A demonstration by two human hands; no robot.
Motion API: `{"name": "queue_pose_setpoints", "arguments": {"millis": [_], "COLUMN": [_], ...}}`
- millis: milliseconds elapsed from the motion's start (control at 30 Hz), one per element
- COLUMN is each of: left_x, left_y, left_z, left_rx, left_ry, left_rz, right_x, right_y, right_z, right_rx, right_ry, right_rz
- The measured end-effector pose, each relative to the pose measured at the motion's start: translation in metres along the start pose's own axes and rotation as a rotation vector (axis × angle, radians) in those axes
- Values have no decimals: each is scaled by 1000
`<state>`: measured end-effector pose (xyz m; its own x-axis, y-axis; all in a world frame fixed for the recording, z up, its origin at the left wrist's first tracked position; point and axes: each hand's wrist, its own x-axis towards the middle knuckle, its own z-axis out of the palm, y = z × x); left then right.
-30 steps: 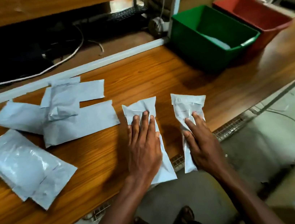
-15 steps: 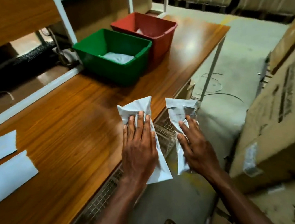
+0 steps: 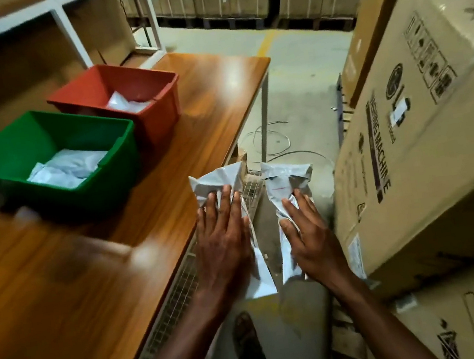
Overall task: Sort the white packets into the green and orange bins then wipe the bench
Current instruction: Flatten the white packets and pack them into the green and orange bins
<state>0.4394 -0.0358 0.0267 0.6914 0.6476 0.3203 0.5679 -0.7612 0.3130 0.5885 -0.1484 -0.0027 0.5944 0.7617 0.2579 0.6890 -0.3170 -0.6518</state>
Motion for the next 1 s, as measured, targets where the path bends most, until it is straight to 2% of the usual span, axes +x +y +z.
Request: {"name": "queue_pose_setpoints", "arguments": {"millis": [333,600,767,1000], "left_x": [162,270,332,392], "left_y": [-33,-52,-65,-70], "left_z": [45,58,65,60], "left_rx": [-63,-35,65,248], "left_ry": [39,201,285,381], "left_rz": [-6,-26,-120,-374], "right_x": [170,294,379,488], "right_y": [26,37,47,40], "right_z": [14,26,45,66], "right_rx": [-12,12,79,190], "right_ry": [-6,-21,-82,-300], "right_rz": [8,-65,-217,-455]}}
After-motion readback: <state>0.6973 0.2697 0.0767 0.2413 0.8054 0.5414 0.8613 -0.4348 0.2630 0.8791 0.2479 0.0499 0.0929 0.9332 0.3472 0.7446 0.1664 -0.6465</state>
